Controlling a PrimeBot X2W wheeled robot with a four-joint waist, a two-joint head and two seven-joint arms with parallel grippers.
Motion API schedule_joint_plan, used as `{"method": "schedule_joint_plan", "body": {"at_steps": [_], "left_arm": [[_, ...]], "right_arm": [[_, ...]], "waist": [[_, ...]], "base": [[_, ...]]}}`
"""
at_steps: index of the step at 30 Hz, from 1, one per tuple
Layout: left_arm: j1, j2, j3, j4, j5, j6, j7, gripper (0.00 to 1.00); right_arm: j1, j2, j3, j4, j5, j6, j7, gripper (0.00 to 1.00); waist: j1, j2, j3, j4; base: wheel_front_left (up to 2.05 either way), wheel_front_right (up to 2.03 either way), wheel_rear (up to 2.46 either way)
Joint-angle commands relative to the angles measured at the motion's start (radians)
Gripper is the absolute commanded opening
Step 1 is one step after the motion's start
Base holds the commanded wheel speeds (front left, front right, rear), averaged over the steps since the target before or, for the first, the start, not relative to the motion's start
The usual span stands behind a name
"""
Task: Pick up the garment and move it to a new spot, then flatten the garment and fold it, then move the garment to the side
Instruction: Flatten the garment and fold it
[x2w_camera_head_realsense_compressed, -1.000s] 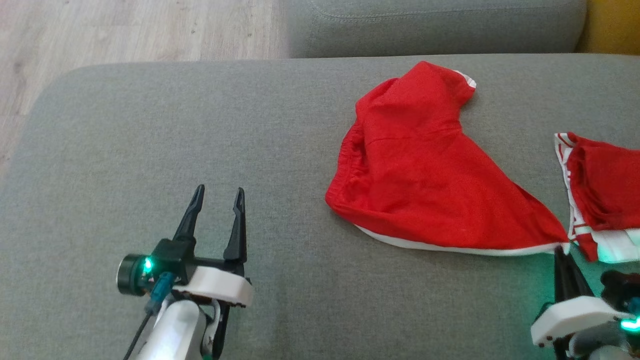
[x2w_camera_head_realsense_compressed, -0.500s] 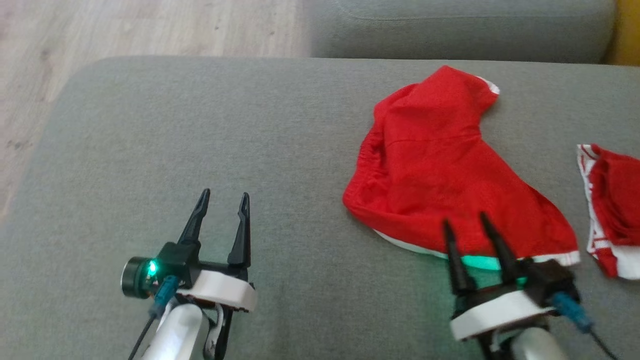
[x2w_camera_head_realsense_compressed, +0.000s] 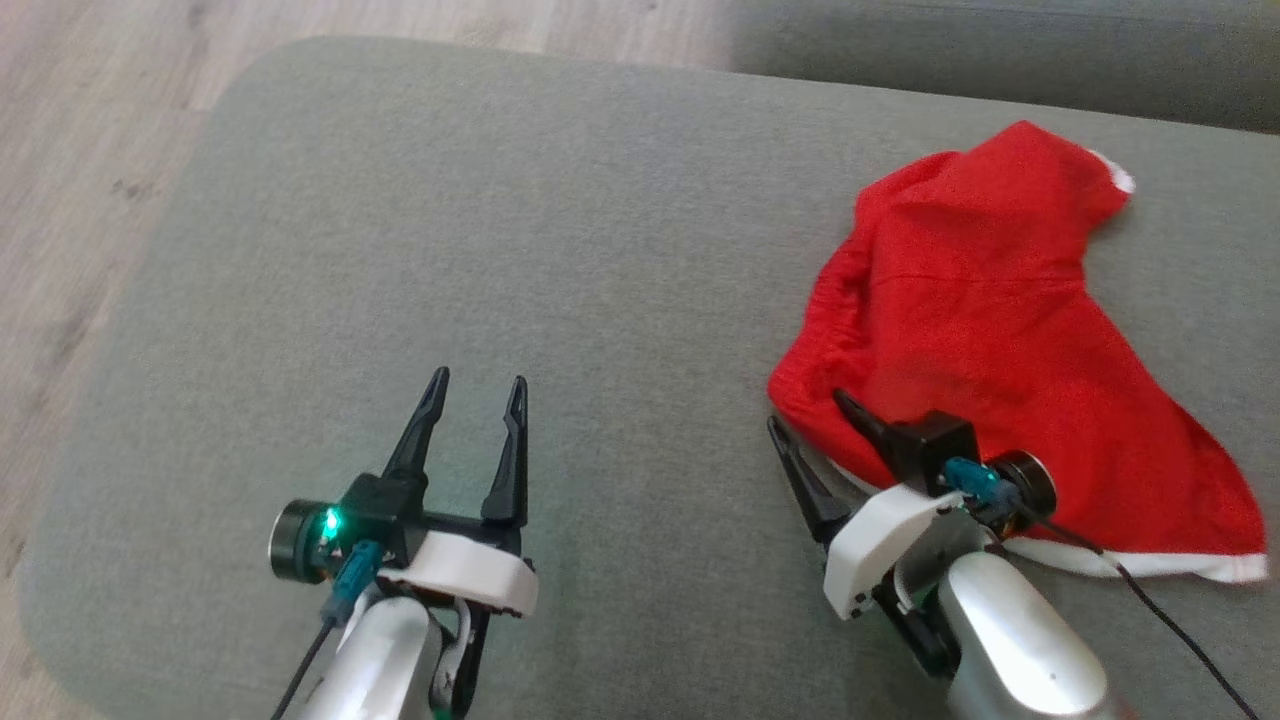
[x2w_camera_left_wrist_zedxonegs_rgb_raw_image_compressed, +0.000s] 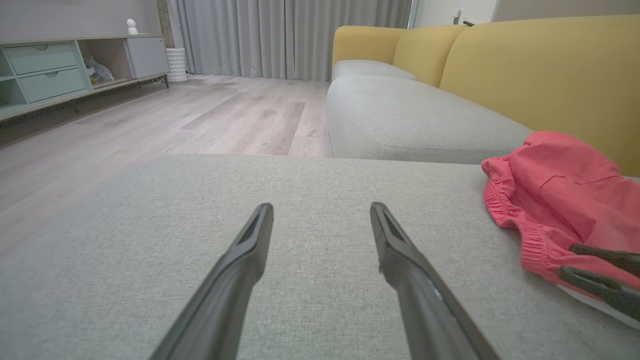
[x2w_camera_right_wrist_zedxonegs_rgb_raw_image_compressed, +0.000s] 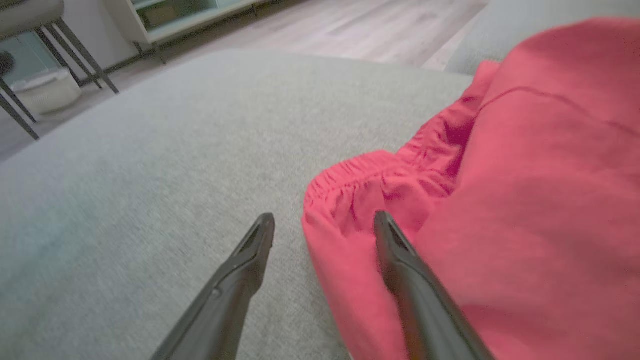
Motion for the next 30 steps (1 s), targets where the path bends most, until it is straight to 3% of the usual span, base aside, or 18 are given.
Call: {"method": "schedule_joint_plan", "body": {"at_steps": [1, 5, 9, 10, 11, 16, 23, 30], "left_arm": [[-0.042, 0.004, 0.027, -0.027, -0.001, 0.001, -0.009, 1.0], [-0.044, 0.002, 0.027, -0.041, -0.005, 0.001, -0.009, 1.0], [-0.043, 0.0, 0.024, -0.048, -0.007, 0.0, -0.009, 1.0], [-0.044, 0.0, 0.024, -0.047, -0.007, 0.0, -0.009, 1.0], [-0.044, -0.001, 0.023, -0.046, -0.006, 0.0, -0.009, 1.0], [-0.046, -0.001, 0.02, -0.04, -0.002, -0.002, -0.009, 1.0], [-0.045, -0.002, 0.026, -0.031, 0.006, -0.003, -0.009, 1.0], [-0.039, -0.002, 0.031, -0.031, 0.015, -0.005, -0.009, 1.0]], "right_arm": [[-0.044, 0.0, 0.023, 0.006, -0.013, -0.001, 0.005, 1.0], [-0.094, 0.0, -0.023, 0.115, -0.069, -0.001, 0.019, 1.0], [-0.131, 0.0, -0.021, 0.17, -0.05, -0.001, -0.012, 1.0], [-0.14, 0.0, -0.013, 0.179, -0.038, -0.001, -0.022, 0.8], [-0.149, 0.0, -0.007, 0.187, -0.024, -0.001, -0.034, 0.03], [-0.172, 0.0, 0.055, 0.191, 0.066, -0.001, -0.097, 0.0], [-0.19, 0.0, 0.244, 0.153, 0.22, -0.001, -0.161, 0.0], [-0.204, 0.0, 0.478, 0.096, 0.405, -0.001, -0.152, 0.0]], "waist": [[-0.0001, 0.0, 0.015, 0.023], [-0.0001, 0.0, 0.023, 0.042], [-0.0001, 0.0, 0.032, 0.052], [-0.0001, 0.0, 0.034, 0.053], [-0.0001, 0.0, 0.035, 0.053], [-0.0001, 0.0, 0.032, 0.051], [-0.0001, 0.0, 0.007, 0.038], [-0.0001, 0.0, -0.001, 0.03]], "base": [[0.0, 0.0, 0.0], [0.0, 0.0, 0.0], [0.0, 0.0, 0.0], [0.0, 0.0, 0.0], [0.0, 0.0, 0.0], [0.0, 0.0, 0.0], [0.0, 0.0, 0.0], [0.0, 0.0, 0.0]]}}
